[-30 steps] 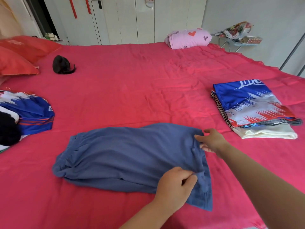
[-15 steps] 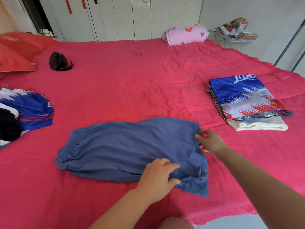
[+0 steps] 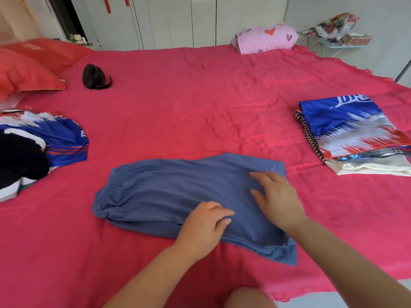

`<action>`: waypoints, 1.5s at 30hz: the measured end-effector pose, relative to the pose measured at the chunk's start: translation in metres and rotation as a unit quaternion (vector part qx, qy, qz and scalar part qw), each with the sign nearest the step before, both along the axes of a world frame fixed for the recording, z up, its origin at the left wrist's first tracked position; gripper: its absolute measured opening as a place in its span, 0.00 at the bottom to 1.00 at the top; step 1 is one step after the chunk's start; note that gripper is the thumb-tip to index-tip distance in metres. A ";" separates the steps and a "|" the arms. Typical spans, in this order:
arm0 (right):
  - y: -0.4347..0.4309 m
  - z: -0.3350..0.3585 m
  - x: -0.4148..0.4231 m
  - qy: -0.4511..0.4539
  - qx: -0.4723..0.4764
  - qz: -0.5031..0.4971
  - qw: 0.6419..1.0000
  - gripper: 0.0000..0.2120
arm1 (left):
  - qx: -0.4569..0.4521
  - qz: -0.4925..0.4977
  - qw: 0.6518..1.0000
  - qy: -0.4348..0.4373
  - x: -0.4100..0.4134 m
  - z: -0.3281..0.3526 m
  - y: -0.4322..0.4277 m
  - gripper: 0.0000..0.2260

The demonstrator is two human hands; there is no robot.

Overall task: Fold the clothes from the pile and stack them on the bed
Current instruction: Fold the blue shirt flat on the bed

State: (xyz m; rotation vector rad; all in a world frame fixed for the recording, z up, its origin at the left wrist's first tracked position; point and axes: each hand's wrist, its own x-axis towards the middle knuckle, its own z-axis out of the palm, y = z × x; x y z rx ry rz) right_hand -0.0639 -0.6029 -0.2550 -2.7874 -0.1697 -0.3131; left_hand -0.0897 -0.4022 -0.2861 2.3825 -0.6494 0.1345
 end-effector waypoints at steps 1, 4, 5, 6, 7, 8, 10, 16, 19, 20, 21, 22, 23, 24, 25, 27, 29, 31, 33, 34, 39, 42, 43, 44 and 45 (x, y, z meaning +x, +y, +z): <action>0.012 -0.007 -0.010 0.020 -0.027 0.035 0.999 0.20 | 0.029 0.037 0.998 -0.046 0.004 -0.003 0.015 0.19; 0.024 -0.034 -0.036 0.185 -0.133 0.050 0.973 0.25 | 0.212 0.113 0.971 0.003 0.011 -0.006 0.058 0.24; 0.024 -0.036 -0.043 0.231 -0.161 0.042 0.959 0.30 | 0.273 0.122 0.953 0.058 0.010 -0.008 0.073 0.25; 0.022 -0.035 -0.046 0.251 -0.173 0.040 0.951 0.36 | 0.307 0.124 0.939 0.098 0.008 -0.012 0.087 0.27; 0.020 -0.034 -0.044 0.259 -0.175 0.037 0.949 0.39 | 0.321 0.123 0.932 0.118 0.005 -0.012 0.101 0.31; 0.017 -0.034 -0.043 0.257 -0.176 0.039 0.949 0.36 | 0.321 0.118 0.932 0.117 0.002 -0.011 0.111 0.36; 0.019 -0.025 -0.043 0.252 -0.189 0.006 0.949 0.30 | 0.293 0.119 0.941 0.118 -0.003 -0.009 0.126 0.43; 0.019 -0.027 -0.054 0.288 -0.212 -0.010 0.934 0.33 | 0.308 0.131 0.938 0.095 -0.005 0.000 0.140 0.23; 0.037 -0.009 -0.043 0.237 -0.249 -0.025 0.939 0.27 | 0.325 0.149 0.930 0.089 -0.003 0.006 0.159 0.17; 0.048 -0.003 -0.038 0.204 -0.242 -0.016 0.948 0.26 | 0.321 0.161 0.929 0.089 -0.003 0.009 0.166 0.16; 0.060 -0.001 -0.032 0.180 -0.215 0.002 0.960 0.26 | 0.319 0.176 0.927 0.088 -0.003 0.011 0.172 0.15; 0.074 0.000 -0.029 0.166 -0.182 0.031 0.969 0.26 | 0.316 0.193 0.925 0.082 -0.003 0.013 0.177 0.14; 0.092 -0.001 -0.027 0.159 -0.144 0.068 0.974 0.26 | 0.308 0.209 0.925 0.075 -0.003 0.015 0.181 0.13; 0.110 -0.003 -0.026 0.156 -0.117 0.102 0.976 0.27 | 0.298 0.223 0.926 0.064 -0.002 0.017 0.183 0.12; 0.127 -0.006 -0.026 0.150 -0.103 0.131 0.975 0.27 | 0.281 0.234 0.930 0.045 -0.002 0.018 0.185 0.11; 0.158 -0.011 -0.027 0.153 -0.107 0.163 0.969 0.28 | 0.221 0.263 0.939 -0.020 0.001 0.018 0.190 0.09; 0.180 -0.023 -0.030 0.172 -0.109 0.171 0.964 0.28 | 0.153 0.325 0.933 -0.035 0.008 0.012 0.196 0.12; 0.191 -0.034 -0.038 0.184 -0.144 0.180 0.956 0.28 | 0.079 0.387 0.918 0.030 0.018 0.011 0.201 0.22; 0.195 -0.040 -0.043 0.212 -0.158 0.158 0.951 0.28 | -0.029 0.422 0.896 0.135 0.031 0.014 0.202 0.31; 0.194 -0.041 -0.042 0.212 -0.168 0.160 0.949 0.28 | -0.094 0.436 0.877 0.181 0.039 0.009 0.205 0.34; 0.187 -0.026 -0.026 0.225 -0.037 0.183 0.956 0.48 | -0.384 0.435 0.755 0.306 0.060 0.003 0.202 0.15; 0.190 -0.001 -0.009 0.168 0.113 0.153 0.967 0.37 | -0.422 0.410 0.764 0.264 0.061 0.014 0.179 0.05; 0.189 0.008 -0.001 0.173 0.162 0.133 0.962 0.29 | -0.421 0.398 0.781 0.233 0.058 0.023 0.167 0.04; 0.188 0.018 0.006 0.187 0.220 0.109 0.951 0.23 | -0.420 0.384 0.796 0.205 0.053 0.031 0.155 0.06; 0.186 0.028 0.014 0.219 0.286 0.087 0.929 0.20 | -0.411 0.367 0.814 0.182 0.047 0.041 0.141 0.11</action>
